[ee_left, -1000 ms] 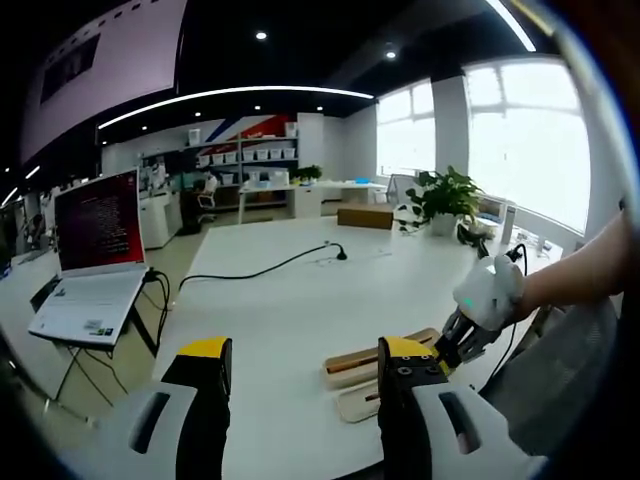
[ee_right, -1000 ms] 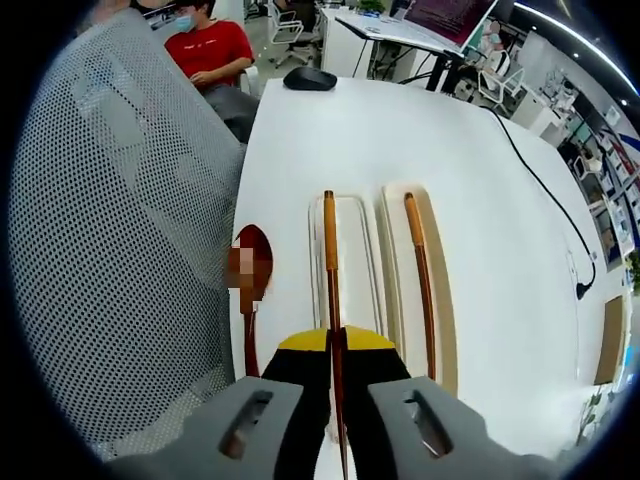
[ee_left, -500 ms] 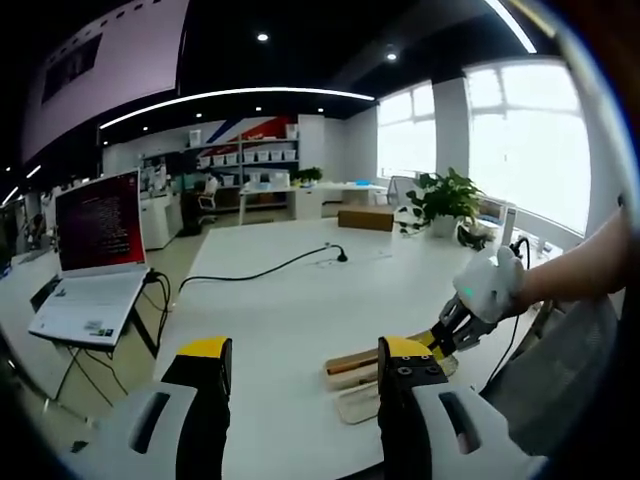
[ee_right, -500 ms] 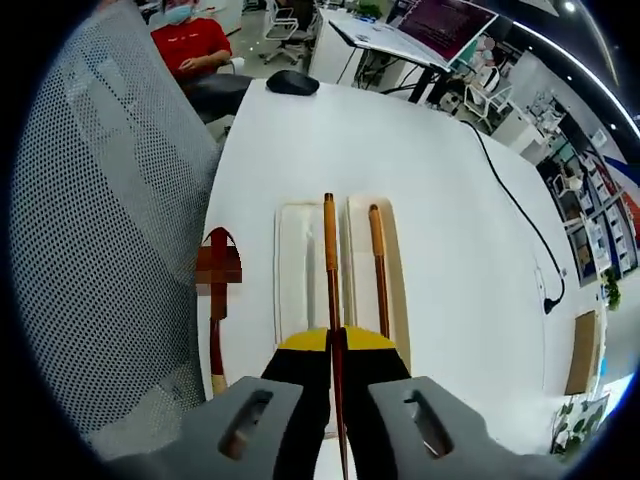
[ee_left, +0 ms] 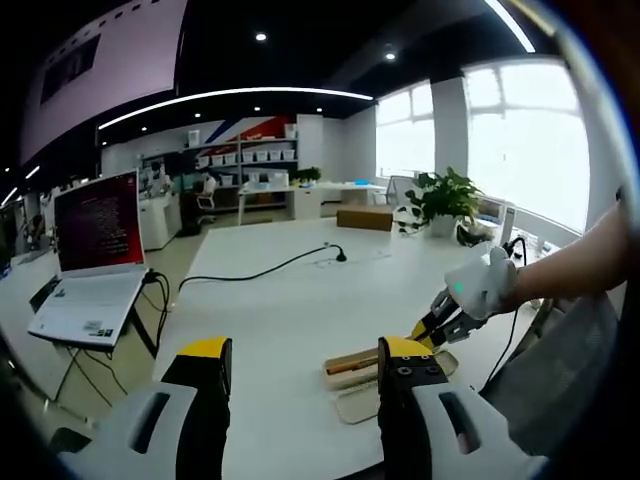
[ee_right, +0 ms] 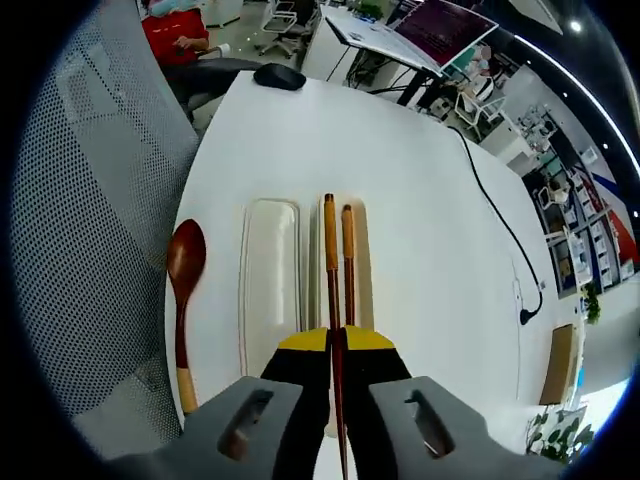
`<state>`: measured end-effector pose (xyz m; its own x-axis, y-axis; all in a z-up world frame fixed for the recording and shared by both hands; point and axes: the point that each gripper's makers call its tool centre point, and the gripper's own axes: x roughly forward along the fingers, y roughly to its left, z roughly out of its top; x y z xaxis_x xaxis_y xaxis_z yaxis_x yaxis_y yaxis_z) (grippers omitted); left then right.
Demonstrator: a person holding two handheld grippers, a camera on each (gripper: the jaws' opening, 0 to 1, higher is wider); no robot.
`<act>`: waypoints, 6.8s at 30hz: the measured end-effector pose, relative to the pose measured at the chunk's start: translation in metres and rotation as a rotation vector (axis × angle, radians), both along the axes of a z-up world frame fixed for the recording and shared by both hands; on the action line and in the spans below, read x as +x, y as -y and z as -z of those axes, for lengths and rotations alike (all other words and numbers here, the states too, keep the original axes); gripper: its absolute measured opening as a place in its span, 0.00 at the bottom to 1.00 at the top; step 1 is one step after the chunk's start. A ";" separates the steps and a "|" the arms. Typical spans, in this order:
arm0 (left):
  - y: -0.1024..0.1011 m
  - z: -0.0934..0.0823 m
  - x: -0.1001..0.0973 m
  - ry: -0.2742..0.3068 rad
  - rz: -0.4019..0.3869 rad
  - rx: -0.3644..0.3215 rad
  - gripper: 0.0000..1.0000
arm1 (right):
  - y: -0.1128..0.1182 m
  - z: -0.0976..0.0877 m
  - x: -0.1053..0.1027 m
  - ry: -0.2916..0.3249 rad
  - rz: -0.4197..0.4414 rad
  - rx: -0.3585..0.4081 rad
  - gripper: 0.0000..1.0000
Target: Arrange the utensils inside the cutlery case until each visible utensil rests in its matching compartment.
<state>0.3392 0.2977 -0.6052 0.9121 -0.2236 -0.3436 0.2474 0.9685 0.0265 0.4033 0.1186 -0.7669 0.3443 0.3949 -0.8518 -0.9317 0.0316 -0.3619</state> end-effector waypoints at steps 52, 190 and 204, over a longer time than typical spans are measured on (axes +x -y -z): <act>0.002 0.003 0.001 -0.020 0.005 0.005 0.60 | -0.024 0.043 0.022 -0.115 0.002 -0.013 0.00; 0.002 0.000 -0.001 0.003 0.011 0.019 0.61 | 0.014 0.019 -0.113 -0.410 -0.004 0.050 0.08; 0.002 0.001 -0.002 -0.002 0.014 0.020 0.61 | 0.016 0.036 -0.117 -0.424 -0.027 0.008 0.11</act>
